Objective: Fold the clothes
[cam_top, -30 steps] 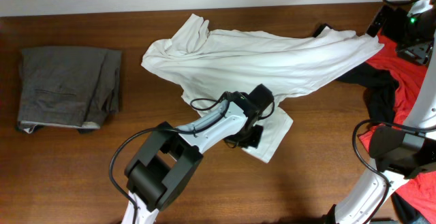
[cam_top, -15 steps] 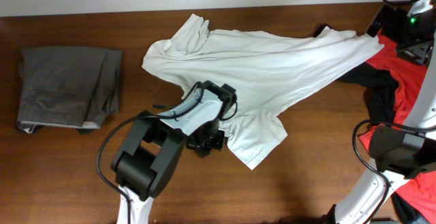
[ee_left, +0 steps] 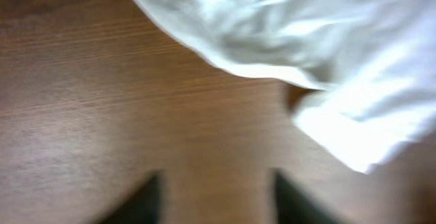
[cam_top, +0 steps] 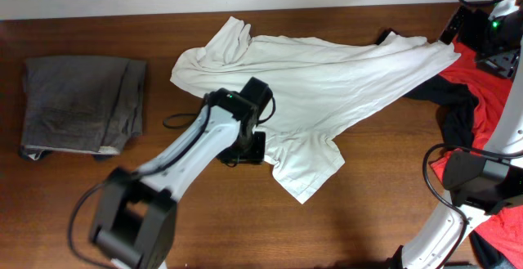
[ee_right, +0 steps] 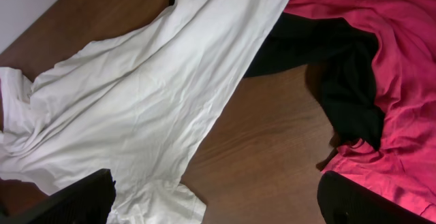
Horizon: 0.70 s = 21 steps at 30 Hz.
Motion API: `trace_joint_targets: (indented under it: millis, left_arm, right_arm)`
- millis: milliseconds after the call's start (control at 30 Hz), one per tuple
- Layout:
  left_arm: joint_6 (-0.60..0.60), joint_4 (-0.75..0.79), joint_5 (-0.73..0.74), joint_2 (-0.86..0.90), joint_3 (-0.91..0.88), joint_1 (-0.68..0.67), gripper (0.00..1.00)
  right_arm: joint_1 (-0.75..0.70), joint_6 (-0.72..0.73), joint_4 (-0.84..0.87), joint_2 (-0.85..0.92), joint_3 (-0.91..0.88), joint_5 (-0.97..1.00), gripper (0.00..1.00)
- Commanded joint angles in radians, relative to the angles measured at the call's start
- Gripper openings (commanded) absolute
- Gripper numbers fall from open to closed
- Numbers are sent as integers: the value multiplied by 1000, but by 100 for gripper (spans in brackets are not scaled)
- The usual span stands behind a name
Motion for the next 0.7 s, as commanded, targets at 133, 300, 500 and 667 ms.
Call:
trace_joint_targets:
  millis: [133, 300, 500, 667]
  left_arm:
    - [-216, 116, 134, -19, -51, -51, 99]
    - [-315, 292, 125, -19, -147, -100, 96]
    - [-449, 390, 26, -19, -235, -131, 81]
    - [-490, 515, 19, -19, -312, -132, 81]
  right_arm:
    - [2, 4, -5, 1, -4, 6, 99]
    - [2, 4, -5, 2, -4, 6, 99]
    - [2, 4, -5, 2, -4, 6, 99]
    - [2, 4, -5, 2, -4, 6, 99]
